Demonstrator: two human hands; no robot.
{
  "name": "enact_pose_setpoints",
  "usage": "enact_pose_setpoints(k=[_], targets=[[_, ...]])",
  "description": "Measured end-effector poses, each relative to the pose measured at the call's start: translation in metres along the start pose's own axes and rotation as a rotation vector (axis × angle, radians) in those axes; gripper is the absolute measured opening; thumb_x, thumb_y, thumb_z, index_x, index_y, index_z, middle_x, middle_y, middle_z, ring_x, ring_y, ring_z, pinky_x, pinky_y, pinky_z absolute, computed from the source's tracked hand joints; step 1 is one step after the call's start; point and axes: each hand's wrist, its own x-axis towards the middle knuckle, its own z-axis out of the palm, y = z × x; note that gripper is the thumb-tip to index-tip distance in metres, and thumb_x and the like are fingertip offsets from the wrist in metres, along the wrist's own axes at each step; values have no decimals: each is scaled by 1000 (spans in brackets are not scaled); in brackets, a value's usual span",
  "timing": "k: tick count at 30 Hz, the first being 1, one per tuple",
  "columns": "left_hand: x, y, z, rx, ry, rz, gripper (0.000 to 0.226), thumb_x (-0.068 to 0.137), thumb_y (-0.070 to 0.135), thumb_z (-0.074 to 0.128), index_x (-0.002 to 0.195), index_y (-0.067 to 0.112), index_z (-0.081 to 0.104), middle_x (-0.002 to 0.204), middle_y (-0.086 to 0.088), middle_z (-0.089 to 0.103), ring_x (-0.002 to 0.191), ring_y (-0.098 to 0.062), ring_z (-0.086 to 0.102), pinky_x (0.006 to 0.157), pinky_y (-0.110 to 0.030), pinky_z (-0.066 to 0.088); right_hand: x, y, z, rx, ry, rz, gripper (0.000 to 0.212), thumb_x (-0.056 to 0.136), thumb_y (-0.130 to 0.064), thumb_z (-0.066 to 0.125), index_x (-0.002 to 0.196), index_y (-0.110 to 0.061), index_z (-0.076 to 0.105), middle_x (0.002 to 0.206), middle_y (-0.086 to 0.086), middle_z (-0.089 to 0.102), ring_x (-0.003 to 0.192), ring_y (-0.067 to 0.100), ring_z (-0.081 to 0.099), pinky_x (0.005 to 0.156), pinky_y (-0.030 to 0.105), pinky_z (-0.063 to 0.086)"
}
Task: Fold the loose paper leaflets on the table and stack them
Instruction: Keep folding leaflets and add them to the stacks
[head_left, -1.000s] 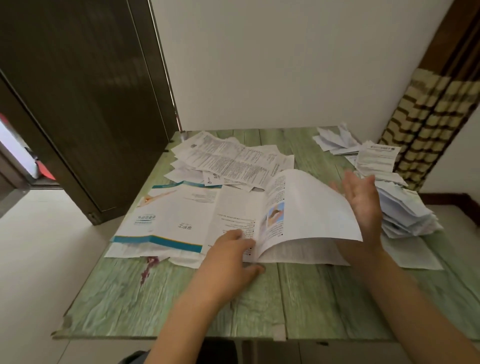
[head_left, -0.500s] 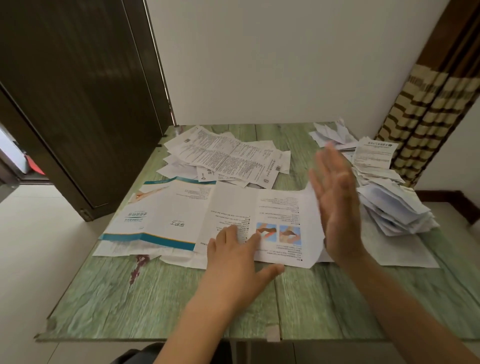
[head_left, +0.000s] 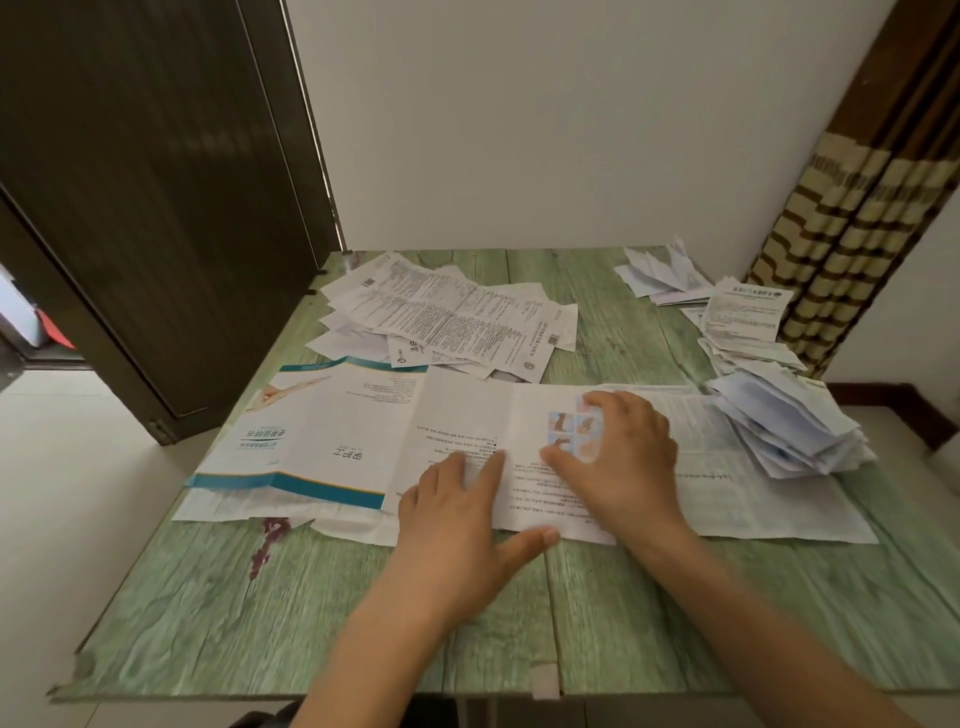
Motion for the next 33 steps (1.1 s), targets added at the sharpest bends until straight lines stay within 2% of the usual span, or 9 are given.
enact_pose_setpoints(k=[4, 8, 10, 12, 15, 18, 23, 29, 33], targets=[[0, 4, 4, 20, -30, 12, 64, 92, 61, 28, 149, 40, 8, 157, -9, -2, 145, -23, -4, 116, -36, 1, 0, 0, -5, 76, -42, 24, 55, 87, -41, 62, 133, -18, 43, 130, 3, 53, 122, 22, 44, 103, 34, 30], [-1, 6, 6, 49, -66, 2, 64, 93, 60, 28, 149, 38, 6, 157, -11, -8, 145, -25, -8, 116, -39, -2, 3, 0, -9, 474, -7, 63, 46, 84, -18, 69, 124, -22, 45, 117, -3, 56, 107, 14, 55, 89, 26, 46], [-1, 5, 4, 20, -48, -5, 64, 93, 60, 29, 149, 36, 8, 158, -10, -4, 145, -23, -5, 116, -38, -1, 4, -2, -14, 645, -13, 126, 54, 84, -9, 68, 129, -18, 40, 105, -8, 56, 90, 5, 57, 73, 18, 46], [-1, 4, 2, -33, 1, -5, 64, 94, 57, 32, 149, 33, 11, 157, -7, 6, 144, -21, 2, 115, -36, 4, 5, -2, -15, 763, -78, 198, 60, 85, -6, 67, 134, -14, 34, 103, -4, 60, 87, 7, 59, 73, 23, 48], [1, -2, -4, -126, 108, 8, 66, 94, 52, 42, 149, 28, 14, 154, -1, 21, 142, -17, 14, 114, -30, 11, 5, 1, -15, 749, -137, 220, 38, 88, -4, 63, 120, -15, 45, 110, 4, 65, 93, 17, 65, 72, 28, 54], [-3, -13, -13, -106, 136, -22, 88, 86, 51, 57, 150, 30, 0, 158, -3, 5, 145, -18, -2, 118, -37, -2, 5, 0, -16, 688, -124, 155, 19, 91, -3, 57, 105, -16, 55, 99, 2, 70, 82, 13, 68, 62, 24, 55], [-10, -28, -27, -117, 129, -121, 102, 81, 43, 66, 149, 32, -10, 158, -2, -14, 144, -18, -18, 113, -38, -16, 9, 3, -27, 940, -139, 258, 21, 89, 4, 56, 92, -17, 61, 86, -1, 71, 76, 18, 69, 63, 27, 57], [-13, -30, -36, -275, 473, -91, 67, 93, 7, 46, 150, 25, 15, 158, 1, 14, 145, -14, 9, 118, -31, 5, 11, 9, -33, 1204, -232, 279, 19, 87, 4, 54, 98, -9, 62, 90, 9, 74, 74, 22, 71, 61, 28, 57], [-11, -28, -36, -242, 735, -80, 66, 86, -10, 49, 144, 16, 35, 150, -5, 36, 140, -23, 28, 119, -44, 10, 11, 6, -35, 1339, -310, 260, 15, 90, -3, 52, 102, -7, 60, 96, 13, 73, 81, 27, 70, 63, 31, 59]])
